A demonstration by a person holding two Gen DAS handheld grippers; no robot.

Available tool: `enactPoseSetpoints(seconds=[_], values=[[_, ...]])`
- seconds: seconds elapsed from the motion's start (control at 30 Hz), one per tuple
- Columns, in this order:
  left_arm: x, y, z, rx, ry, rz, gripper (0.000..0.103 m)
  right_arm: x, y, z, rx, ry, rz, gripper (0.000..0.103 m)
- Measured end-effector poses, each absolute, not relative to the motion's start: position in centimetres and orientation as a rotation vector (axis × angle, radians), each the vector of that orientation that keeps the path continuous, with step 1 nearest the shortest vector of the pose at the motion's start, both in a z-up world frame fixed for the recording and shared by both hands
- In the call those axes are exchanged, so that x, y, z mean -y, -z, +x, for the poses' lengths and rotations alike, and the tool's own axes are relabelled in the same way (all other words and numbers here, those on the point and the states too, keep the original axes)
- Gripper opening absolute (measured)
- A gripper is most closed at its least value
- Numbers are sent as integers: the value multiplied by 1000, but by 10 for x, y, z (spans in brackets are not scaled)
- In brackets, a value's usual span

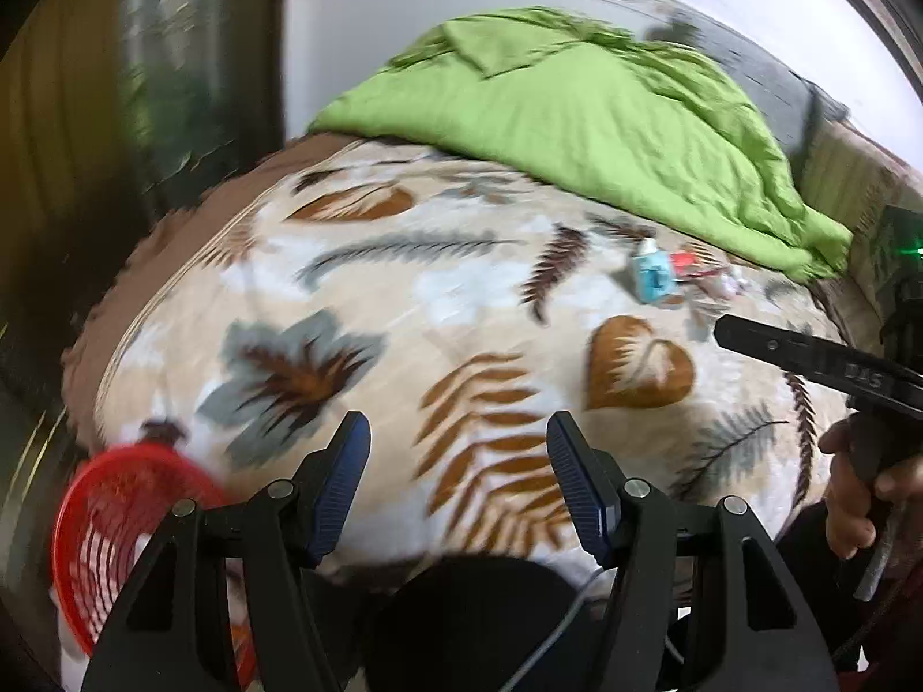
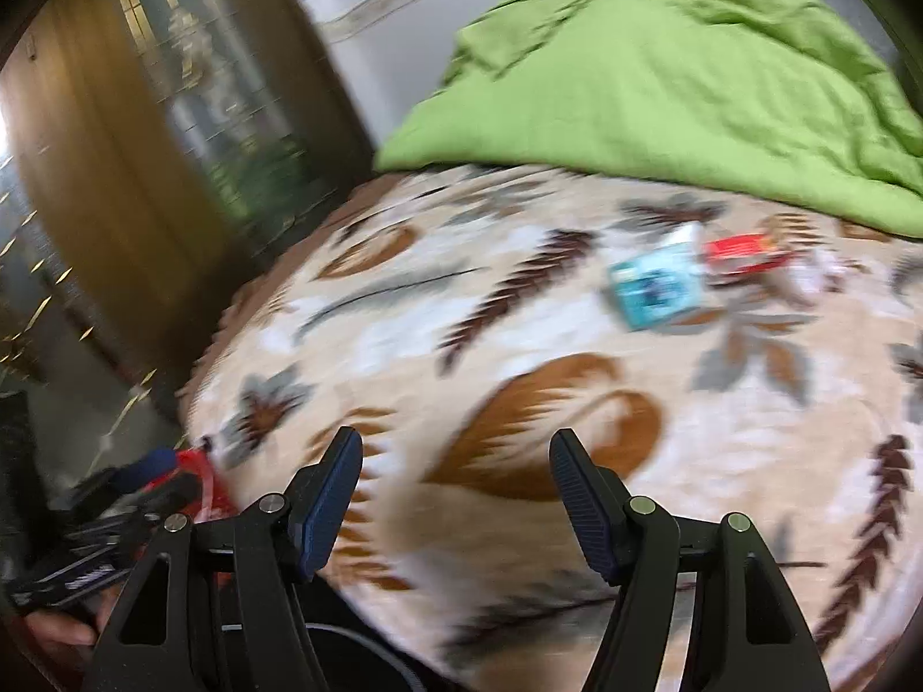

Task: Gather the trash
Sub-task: 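Move both open grippers back over the remaining trash on the bed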

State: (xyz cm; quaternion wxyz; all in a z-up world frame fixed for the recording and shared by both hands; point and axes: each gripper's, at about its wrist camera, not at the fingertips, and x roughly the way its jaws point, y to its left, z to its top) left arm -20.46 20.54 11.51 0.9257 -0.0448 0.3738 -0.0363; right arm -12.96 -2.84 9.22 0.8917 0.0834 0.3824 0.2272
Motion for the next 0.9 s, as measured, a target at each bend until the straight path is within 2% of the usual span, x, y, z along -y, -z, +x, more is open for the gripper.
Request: enactPoseSetpoints(seconds=[0.33,0.9], values=[[-136,-121,-177,-754,206,43,63,93,-86,-124,-759,-224,138,72],[-89,-101,-133,-808,255,135,63,127,-52,-103,-811,-26,74,72]])
